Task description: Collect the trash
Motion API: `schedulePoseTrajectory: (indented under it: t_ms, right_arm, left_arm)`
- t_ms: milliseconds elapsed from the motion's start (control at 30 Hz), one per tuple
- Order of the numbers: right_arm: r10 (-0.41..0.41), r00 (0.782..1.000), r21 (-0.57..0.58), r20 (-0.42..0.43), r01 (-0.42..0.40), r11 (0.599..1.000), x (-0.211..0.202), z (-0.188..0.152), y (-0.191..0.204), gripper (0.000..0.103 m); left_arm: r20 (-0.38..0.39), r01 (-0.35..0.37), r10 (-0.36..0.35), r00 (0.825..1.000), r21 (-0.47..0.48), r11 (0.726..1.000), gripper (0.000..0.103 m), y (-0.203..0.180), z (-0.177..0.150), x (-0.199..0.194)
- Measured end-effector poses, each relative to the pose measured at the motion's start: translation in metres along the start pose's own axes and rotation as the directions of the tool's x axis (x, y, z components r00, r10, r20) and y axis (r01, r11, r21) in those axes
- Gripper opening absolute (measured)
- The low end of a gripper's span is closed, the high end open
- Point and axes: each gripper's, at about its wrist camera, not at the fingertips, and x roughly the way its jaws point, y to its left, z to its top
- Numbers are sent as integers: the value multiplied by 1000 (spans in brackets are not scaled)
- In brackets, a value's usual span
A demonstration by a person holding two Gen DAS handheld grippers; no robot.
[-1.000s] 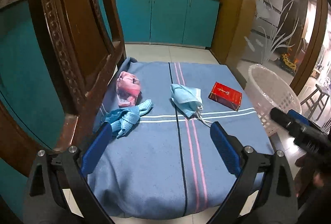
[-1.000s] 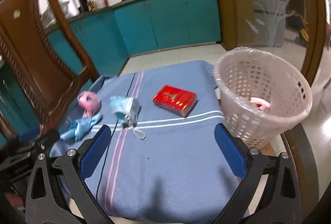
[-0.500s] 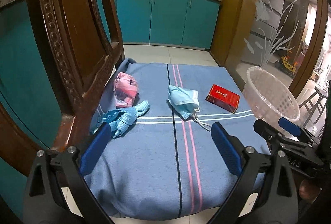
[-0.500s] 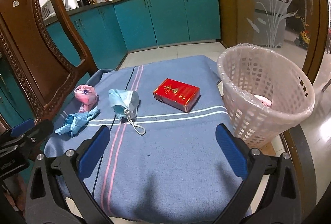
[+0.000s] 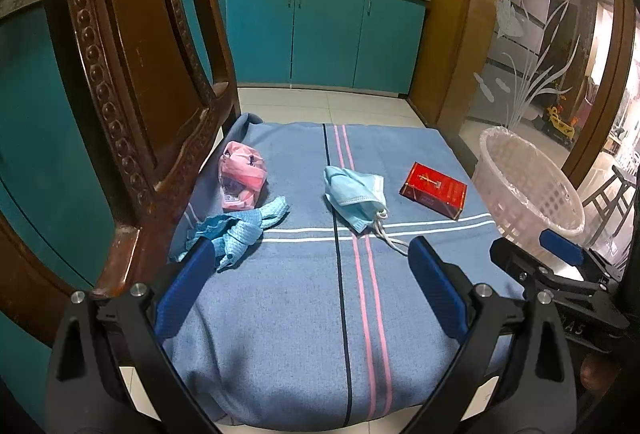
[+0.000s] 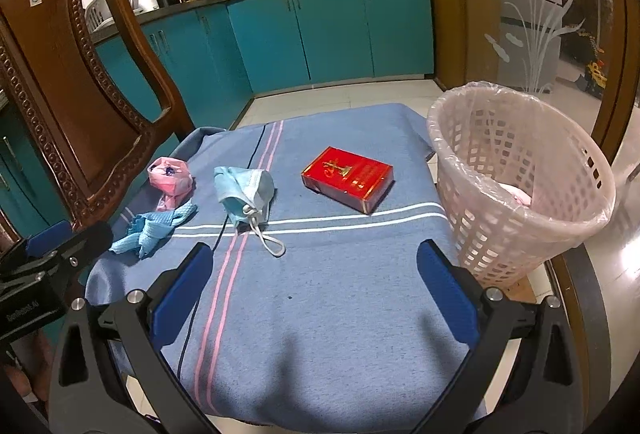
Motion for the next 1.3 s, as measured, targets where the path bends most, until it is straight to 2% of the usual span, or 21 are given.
schedulePoseTrajectory:
  t_ms: [1300]
  right_arm:
    - [4,1000,-12,0,-4,1000,-2,-1,4,100]
  left_arm:
    - [-14,-3,3,1000,16,1000,97,-3,-5,6]
